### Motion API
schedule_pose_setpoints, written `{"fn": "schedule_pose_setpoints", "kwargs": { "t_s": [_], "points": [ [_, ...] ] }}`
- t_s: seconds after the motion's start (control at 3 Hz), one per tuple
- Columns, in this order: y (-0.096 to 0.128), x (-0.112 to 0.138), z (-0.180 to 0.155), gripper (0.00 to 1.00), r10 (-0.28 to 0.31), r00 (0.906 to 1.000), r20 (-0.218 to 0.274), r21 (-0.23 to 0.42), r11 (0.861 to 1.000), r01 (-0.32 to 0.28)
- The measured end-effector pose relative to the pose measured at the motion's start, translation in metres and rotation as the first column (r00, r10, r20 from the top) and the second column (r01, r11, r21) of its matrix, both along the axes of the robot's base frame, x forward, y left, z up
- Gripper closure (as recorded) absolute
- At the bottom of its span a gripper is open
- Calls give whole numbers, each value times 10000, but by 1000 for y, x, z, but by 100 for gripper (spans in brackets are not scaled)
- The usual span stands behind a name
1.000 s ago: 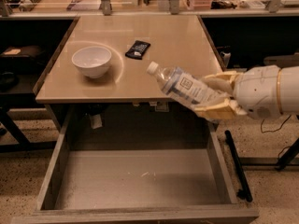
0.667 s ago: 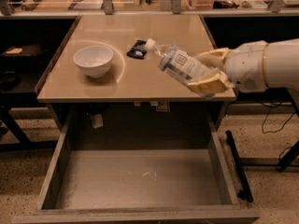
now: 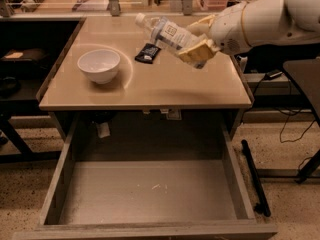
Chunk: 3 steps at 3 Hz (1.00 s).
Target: Pick blue plastic bottle from top drawer and place on counter
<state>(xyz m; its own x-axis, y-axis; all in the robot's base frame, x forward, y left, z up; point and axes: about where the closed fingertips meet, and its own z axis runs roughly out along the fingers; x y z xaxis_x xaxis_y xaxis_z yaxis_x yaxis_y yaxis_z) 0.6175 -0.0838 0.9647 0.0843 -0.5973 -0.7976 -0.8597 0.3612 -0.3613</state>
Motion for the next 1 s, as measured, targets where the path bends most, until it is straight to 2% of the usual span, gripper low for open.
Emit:
{"fn": "schedule_pose_setpoints", "kwargs": {
  "t_s": [0.33, 0.67, 1.0],
  "points": [
    [15, 42, 3, 100, 72, 9999, -106, -314, 9995, -75],
    [11, 77, -2, 100, -180, 9992, -359, -456, 9988, 164],
    [-2, 105, -15, 100, -621, 9957, -693, -623, 9964, 578]
  ]
}}
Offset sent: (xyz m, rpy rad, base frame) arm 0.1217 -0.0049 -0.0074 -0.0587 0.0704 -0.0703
